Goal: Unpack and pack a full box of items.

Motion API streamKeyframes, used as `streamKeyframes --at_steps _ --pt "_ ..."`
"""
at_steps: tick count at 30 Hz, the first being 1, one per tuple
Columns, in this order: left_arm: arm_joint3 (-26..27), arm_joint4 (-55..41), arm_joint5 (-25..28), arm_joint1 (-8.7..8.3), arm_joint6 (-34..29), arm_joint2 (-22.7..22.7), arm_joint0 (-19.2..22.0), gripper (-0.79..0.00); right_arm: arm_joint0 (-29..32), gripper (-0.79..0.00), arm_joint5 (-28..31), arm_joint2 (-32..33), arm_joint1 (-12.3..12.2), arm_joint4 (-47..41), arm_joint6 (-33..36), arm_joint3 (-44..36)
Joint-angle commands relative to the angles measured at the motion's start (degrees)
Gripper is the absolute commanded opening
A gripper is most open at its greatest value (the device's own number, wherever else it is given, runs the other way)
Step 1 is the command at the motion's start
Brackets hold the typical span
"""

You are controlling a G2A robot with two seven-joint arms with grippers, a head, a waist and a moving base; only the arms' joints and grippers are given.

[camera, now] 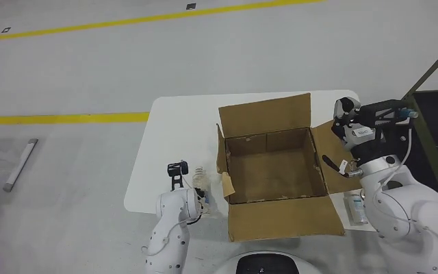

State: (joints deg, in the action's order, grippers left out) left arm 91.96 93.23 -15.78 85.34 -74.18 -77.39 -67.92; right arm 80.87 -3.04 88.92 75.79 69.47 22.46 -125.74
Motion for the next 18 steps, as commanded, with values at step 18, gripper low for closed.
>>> streamKeyframes --at_steps 18 --pt "-7.58 -5.11 2.63 0.37 2.04 0.30 3.15 0.000 0.00 -0.785 0.00 0.00 0.00 0.00 0.00 0.00"
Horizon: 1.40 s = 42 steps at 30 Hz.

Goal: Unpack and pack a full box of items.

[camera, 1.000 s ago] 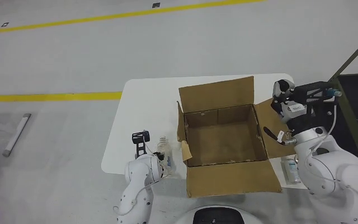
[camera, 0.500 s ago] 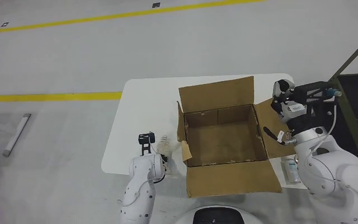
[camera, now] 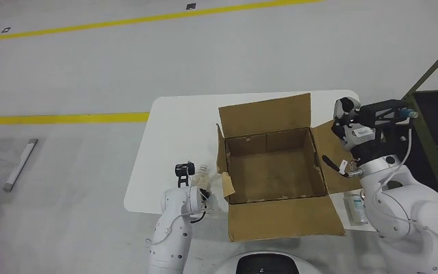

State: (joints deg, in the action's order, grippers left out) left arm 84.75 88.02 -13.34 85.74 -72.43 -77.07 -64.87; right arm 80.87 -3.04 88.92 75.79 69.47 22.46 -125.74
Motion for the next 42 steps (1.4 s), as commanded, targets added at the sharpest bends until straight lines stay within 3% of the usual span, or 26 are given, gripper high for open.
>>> streamKeyframes --at_steps 1,2,4,6,7,8,17,22,30,32,33,37,42 --pt "-0.68 0.10 0.40 -0.04 0.43 -0.03 0.23 -0.052 0.00 -0.785 0.00 0.00 0.00 0.00 0.00 0.00" --pt "-0.91 0.05 0.52 -0.04 0.55 -0.01 0.35 -0.135 0.00 -0.785 0.00 0.00 0.00 0.00 0.00 0.00" --pt "-1.18 -0.03 0.86 -0.05 0.63 0.11 0.55 -0.416 0.00 -0.785 0.00 0.00 0.00 0.00 0.00 0.00" --pt "-1.58 -0.99 1.34 -0.03 0.04 0.06 0.71 -0.603 0.00 -0.785 0.00 0.00 0.00 0.00 0.00 0.00" --pt "-1.78 -0.70 1.43 -0.05 0.08 0.11 0.77 -0.742 0.00 -0.785 0.00 0.00 0.00 0.00 0.00 0.00" --pt "-1.96 -0.53 1.46 -0.07 0.18 0.20 0.73 -0.785 0.00 -0.785 0.00 0.00 0.00 0.00 0.00 0.00" --pt "0.37 1.31 -1.10 -0.25 2.66 -0.65 0.00 -0.785 0.00 -0.785 0.00 0.00 0.00 0.00 0.00 0.00" --pt "6.82 -0.04 -5.29 -0.44 1.65 -4.46 -0.08 -0.785 -0.16 -0.785 -1.25 0.61 0.08 -1.90 -0.31 -0.09" --pt "17.22 -1.67 -6.69 -0.89 -0.47 -9.53 0.87 -0.785 -6.00 -0.757 -11.03 9.23 -0.01 -11.52 12.02 0.82" --pt "19.20 -2.51 -6.64 -0.90 -0.59 -9.84 1.57 -0.785 -7.29 -0.496 -10.60 12.29 -0.32 -14.61 17.11 1.22" --pt "20.07 -3.16 -6.72 -0.87 -0.77 -9.87 1.96 -0.785 -7.74 0.000 -9.64 14.02 -0.57 -15.44 19.53 1.32" --pt "22.80 -5.29 -6.99 -0.73 -1.22 -9.14 3.60 -0.785 -6.79 0.000 -2.80 20.03 -1.61 -16.34 26.25 1.68" --pt "25.42 -7.46 -7.32 -0.51 -2.10 -7.41 5.44 -0.785 -6.79 0.000 -2.80 20.03 -1.61 -16.34 26.25 1.68"
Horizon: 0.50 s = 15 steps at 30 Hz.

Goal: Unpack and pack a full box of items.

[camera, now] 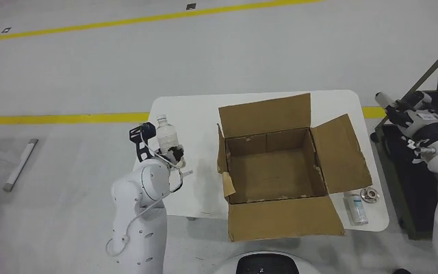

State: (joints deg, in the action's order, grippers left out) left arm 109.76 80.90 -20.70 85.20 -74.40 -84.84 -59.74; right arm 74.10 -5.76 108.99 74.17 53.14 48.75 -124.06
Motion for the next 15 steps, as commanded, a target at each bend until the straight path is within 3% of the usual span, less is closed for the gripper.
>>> streamKeyframes --at_steps 1,7,15 --pt "0.73 -0.85 0.17 0.06 -0.20 0.67 0.62 -0.785 -0.02 0.000 -0.08 -0.04 0.01 -0.02 -0.04 -0.01" --pt "1.25 -3.59 0.37 0.20 -0.68 1.96 2.44 -0.785 1.99 0.000 1.27 -0.78 -0.11 -1.01 0.27 0.56" --pt "0.80 -8.80 1.07 0.48 -0.38 4.20 6.92 -0.785 6.44 0.000 -2.24 0.73 -0.23 -5.97 2.54 5.29"
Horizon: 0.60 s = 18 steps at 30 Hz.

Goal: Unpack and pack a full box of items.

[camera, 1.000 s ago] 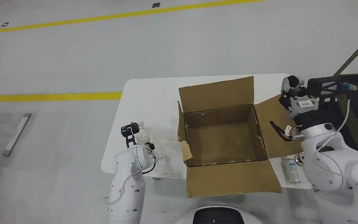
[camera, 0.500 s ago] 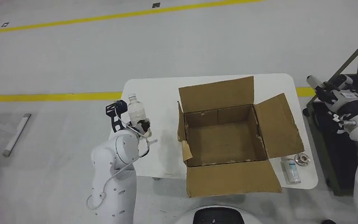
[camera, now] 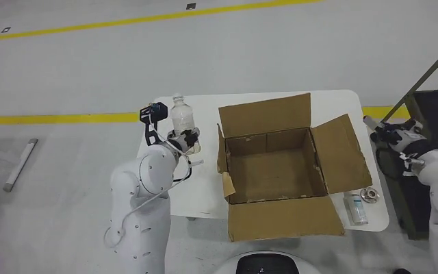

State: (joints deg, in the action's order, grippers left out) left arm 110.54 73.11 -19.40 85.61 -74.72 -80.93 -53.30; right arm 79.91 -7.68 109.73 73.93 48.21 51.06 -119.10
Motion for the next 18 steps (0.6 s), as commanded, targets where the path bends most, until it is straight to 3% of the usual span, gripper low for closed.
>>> streamKeyframes --at_steps 1,2,3,7,9,11,18 --pt "0.14 -2.06 -0.14 0.10 -0.28 0.48 0.95 -0.785 1.31 0.000 -0.38 -0.34 0.05 -2.58 0.74 0.55" --pt "0.08 -2.37 -0.04 0.09 -0.27 0.56 1.30 -0.785 1.91 -0.237 -0.78 -0.48 0.09 -3.90 0.87 0.86" --pt "-0.14 -3.50 -0.18 0.13 -0.76 0.67 1.57 -0.785 2.48 -0.394 -1.29 -0.70 0.12 -4.54 0.73 1.00" --pt "0.00 -4.63 0.43 0.10 -2.67 1.95 2.81 -0.785 4.57 -0.739 -1.21 -2.97 0.15 -6.19 0.75 1.16" --pt "0.29 -5.21 1.58 0.02 -2.88 2.17 3.64 -0.785 5.30 -0.727 -1.01 -4.04 0.04 -4.25 -0.04 1.03" --pt "0.48 -8.62 1.24 0.15 -4.19 2.66 4.06 -0.785 5.68 -0.782 -2.02 -5.16 0.11 -4.96 -0.81 1.04" --pt "1.10 -16.24 0.92 0.42 -7.55 5.86 6.62 -0.785 6.20 -0.785 -4.34 -6.94 0.04 -5.38 -2.80 1.30"
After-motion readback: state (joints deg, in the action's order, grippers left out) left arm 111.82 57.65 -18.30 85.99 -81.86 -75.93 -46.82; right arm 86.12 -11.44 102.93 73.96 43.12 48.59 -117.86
